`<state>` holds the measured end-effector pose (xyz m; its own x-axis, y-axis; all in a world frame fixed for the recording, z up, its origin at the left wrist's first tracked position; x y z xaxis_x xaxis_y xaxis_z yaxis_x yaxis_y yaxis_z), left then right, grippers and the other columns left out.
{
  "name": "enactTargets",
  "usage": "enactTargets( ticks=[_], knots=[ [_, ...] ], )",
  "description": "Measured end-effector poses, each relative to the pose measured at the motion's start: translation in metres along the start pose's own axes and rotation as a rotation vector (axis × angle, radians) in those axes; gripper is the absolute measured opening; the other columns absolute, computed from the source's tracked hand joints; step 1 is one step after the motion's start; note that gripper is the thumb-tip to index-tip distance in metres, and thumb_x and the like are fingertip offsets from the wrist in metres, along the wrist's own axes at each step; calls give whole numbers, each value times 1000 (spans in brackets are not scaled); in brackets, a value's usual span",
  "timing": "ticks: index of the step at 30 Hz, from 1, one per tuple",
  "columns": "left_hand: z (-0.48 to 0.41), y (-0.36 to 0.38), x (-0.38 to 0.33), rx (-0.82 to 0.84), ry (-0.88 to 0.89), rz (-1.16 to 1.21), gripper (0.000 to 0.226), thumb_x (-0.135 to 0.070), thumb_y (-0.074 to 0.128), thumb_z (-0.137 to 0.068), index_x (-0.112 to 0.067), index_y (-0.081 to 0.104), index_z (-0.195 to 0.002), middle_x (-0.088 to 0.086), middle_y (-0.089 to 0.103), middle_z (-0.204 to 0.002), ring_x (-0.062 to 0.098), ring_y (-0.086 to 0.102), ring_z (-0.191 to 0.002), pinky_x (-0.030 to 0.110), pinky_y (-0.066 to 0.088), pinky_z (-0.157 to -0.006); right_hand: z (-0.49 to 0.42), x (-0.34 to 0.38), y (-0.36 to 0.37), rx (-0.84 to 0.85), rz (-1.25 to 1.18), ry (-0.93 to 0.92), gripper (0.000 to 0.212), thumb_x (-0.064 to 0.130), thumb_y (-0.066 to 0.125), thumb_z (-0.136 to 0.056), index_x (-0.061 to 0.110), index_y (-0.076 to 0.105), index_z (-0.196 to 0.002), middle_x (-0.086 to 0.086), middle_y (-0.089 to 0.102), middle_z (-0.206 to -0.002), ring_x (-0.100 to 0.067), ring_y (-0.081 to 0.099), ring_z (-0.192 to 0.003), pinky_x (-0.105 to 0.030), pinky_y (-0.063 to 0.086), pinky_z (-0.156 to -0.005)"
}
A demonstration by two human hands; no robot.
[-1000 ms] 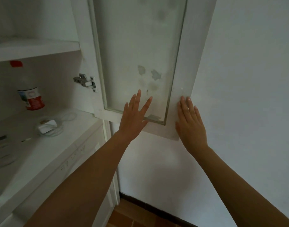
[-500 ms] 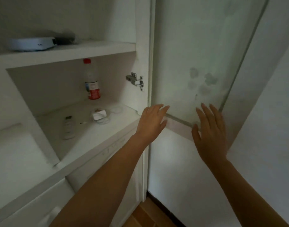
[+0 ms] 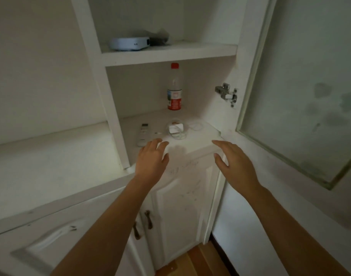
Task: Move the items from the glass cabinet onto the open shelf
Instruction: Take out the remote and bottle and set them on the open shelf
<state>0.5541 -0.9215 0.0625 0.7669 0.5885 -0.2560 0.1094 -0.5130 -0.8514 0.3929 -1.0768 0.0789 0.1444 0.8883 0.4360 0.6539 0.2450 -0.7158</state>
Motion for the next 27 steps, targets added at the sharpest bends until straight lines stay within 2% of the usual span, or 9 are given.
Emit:
enactTargets(
  ticks=[5, 13, 18, 23, 25, 27],
  knots=[
    [15, -5, 19, 14, -99, -51, 37, -17, 50, -89, -14, 48, -126, 11, 46, -137, 29, 44, -123, 42, 39, -101, -12, -1, 24, 114, -56, -16, 36, 21, 47, -92, 19, 46, -129, -2, 54, -129, -17, 45, -121, -23, 33, -93],
    [-3, 0, 29, 41, -182, -50, 40, -15, 50, -88, -13, 46, -127, 11, 44, -139, 29, 41, -126, 42, 38, -103, -28, -13, 45, 126, -138, 22, 36, 23, 47, -92, 20, 46, -128, -3, 55, -129, -17, 47, -120, -25, 36, -94],
    [-41, 15, 37, 89, -310, -40, 48, -15, 48, -88, -14, 35, -134, 16, 26, -148, 33, 28, -134, 44, 32, -107, -50, -21, 54, 98, -152, 51, 36, 23, 47, -92, 20, 46, -128, -3, 56, -127, -17, 47, -118, -24, 35, -93],
    [-77, 36, 55, 241, -506, -19, 61, -21, 43, -91, -17, 12, -143, 22, 3, -153, 37, 6, -141, 43, 12, -116, -73, -32, 61, 95, -134, 102, 36, 23, 47, -92, 20, 46, -128, -3, 55, -127, -17, 46, -118, -28, 37, -93],
    [-89, 42, 60, 266, -567, -28, 61, -23, 42, -92, -17, 11, -143, 24, 11, -151, 38, 14, -138, 44, 16, -115, -82, -38, 64, 90, -120, 118, 36, 23, 47, -92, 20, 46, -128, -3, 55, -128, -18, 46, -119, -28, 36, -94],
    [-99, 48, 63, 268, -599, -55, 57, -23, 42, -92, -15, 16, -142, 23, 29, -144, 37, 29, -130, 44, 26, -110, -90, -44, 67, 84, -111, 136, 37, 22, 48, -92, 19, 46, -128, -4, 55, -128, -18, 47, -118, -25, 35, -93]
  ],
)
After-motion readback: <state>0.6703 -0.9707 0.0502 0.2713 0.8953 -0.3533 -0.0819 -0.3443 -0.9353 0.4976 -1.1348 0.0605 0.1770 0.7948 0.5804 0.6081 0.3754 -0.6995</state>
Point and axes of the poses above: each hand's wrist, its own z-axis away from the middle knuckle, its own y-axis out of the palm, x = y × z, the point moved 1 cm from there along -z, towards the middle knuckle
